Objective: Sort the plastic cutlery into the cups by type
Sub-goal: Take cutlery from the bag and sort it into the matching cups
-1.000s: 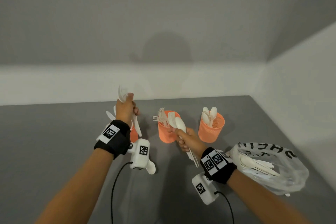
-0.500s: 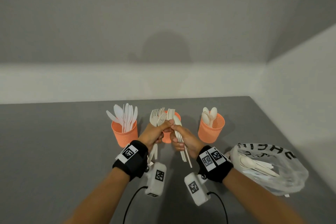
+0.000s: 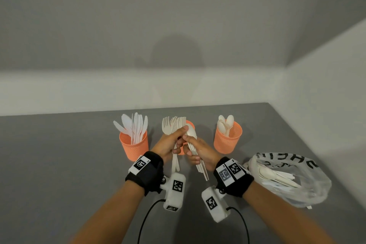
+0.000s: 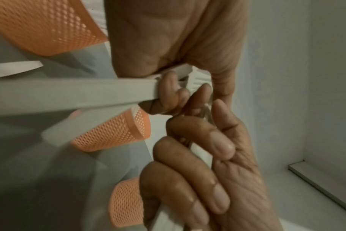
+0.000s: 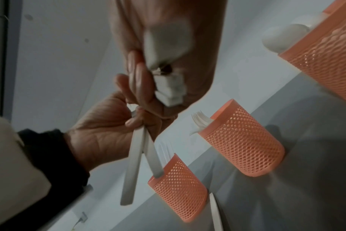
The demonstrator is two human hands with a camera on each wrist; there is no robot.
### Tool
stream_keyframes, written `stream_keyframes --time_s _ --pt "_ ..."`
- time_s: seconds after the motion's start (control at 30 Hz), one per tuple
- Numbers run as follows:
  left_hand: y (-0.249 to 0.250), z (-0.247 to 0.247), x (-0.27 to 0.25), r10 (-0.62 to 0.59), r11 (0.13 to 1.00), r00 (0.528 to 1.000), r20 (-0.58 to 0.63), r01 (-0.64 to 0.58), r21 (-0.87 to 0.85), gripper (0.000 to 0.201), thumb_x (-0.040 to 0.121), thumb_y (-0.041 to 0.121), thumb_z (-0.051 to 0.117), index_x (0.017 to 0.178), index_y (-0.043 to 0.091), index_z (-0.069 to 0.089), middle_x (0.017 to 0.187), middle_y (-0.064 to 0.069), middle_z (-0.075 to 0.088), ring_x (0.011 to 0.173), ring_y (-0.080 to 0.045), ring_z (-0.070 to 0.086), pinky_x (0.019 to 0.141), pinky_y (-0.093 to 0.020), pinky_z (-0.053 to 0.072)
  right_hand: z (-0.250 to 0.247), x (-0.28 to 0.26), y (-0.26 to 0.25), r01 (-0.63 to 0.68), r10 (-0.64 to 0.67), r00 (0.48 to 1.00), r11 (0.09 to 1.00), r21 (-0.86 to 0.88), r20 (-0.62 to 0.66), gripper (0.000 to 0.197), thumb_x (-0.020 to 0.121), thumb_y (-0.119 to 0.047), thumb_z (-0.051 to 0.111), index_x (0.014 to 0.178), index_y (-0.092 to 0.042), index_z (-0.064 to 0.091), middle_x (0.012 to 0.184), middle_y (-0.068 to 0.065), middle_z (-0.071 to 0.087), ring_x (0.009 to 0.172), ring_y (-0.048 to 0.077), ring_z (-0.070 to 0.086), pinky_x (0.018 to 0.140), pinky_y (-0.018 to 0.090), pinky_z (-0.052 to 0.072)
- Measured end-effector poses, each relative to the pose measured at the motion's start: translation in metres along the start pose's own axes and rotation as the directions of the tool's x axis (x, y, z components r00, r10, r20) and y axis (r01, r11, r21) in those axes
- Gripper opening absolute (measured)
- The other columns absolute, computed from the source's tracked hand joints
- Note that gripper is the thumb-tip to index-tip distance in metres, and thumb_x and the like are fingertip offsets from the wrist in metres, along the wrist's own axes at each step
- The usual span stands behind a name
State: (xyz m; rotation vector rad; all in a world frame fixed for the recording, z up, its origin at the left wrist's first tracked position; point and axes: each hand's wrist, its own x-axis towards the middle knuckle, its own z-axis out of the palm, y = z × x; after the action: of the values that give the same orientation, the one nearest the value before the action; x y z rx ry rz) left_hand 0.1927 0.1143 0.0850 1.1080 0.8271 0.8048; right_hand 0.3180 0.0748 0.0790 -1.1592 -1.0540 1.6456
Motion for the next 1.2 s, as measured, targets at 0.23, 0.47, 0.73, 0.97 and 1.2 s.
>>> stream_keyframes --time_s 0.23,0.47,0.73,0.97,1.2 --pt "-0.009 -0.001 0.008 -0.047 0.999 0.987 -0.155 0.042 -0.031 0.037 0.096 0.036 0.044 0.073 0.008 0.052 0.054 -0.005 0.046 0.045 -0.014 0.047 0.047 -0.023 0.042 -0.001 -0.005 -0.001 0.006 -0.006 1.000 0.997 -0.082 0.004 0.035 0.099 -0.039 0.036 0.089 -0.015 0.061 0.052 -0.003 0.057 0.031 0.003 0.035 0.034 0.013 0.030" --pt "-0.008 -0.009 0.013 -0.091 0.952 0.947 -0.308 -0.008 -0.306 0.035 0.099 0.028 0.038 0.084 0.004 0.057 0.058 -0.005 0.060 0.052 -0.015 0.060 0.060 -0.029 0.054 -0.015 -0.010 0.006 0.030 -0.051 0.996 0.968 -0.247 -0.077 0.026 0.100 -0.027 0.039 0.103 -0.016 0.062 0.075 0.001 0.066 0.059 0.009 0.061 0.056 0.023 0.053" --pt "-0.027 -0.018 0.013 -0.064 0.997 0.976 -0.207 0.073 0.033 0.023 0.095 0.021 0.049 0.075 0.010 0.052 0.039 0.006 0.040 0.036 -0.008 0.040 0.043 -0.023 0.038 -0.044 -0.019 0.006 0.112 -0.199 0.935 0.951 -0.289 -0.293 0.025 0.099 -0.015 0.038 0.097 -0.017 0.063 0.057 -0.001 0.041 0.036 0.001 0.033 0.039 0.015 0.030" --pt "0.019 -0.002 0.044 0.137 0.991 0.930 -0.342 -0.128 0.050 0.033 0.098 0.025 0.043 0.066 0.014 0.045 0.037 0.005 0.046 0.034 -0.007 0.045 0.042 -0.020 0.043 -0.066 -0.012 -0.023 0.287 -0.219 0.777 0.958 0.024 -0.590 0.053 0.097 -0.048 0.031 0.068 -0.011 0.055 0.034 -0.011 0.030 0.030 0.002 0.023 0.036 0.014 0.024" --pt "0.049 0.011 0.083 0.362 0.932 0.828 -0.429 -0.333 0.144 0.019 0.097 0.027 0.045 0.079 0.020 0.045 0.059 -0.001 0.045 0.049 -0.009 0.046 0.057 -0.024 0.047 -0.104 0.003 -0.064 0.486 -0.229 0.585 0.867 0.109 -0.778 0.052 0.093 -0.050 0.033 0.056 -0.016 0.040 0.034 -0.011 0.032 0.035 0.004 0.028 0.049 0.022 0.028"
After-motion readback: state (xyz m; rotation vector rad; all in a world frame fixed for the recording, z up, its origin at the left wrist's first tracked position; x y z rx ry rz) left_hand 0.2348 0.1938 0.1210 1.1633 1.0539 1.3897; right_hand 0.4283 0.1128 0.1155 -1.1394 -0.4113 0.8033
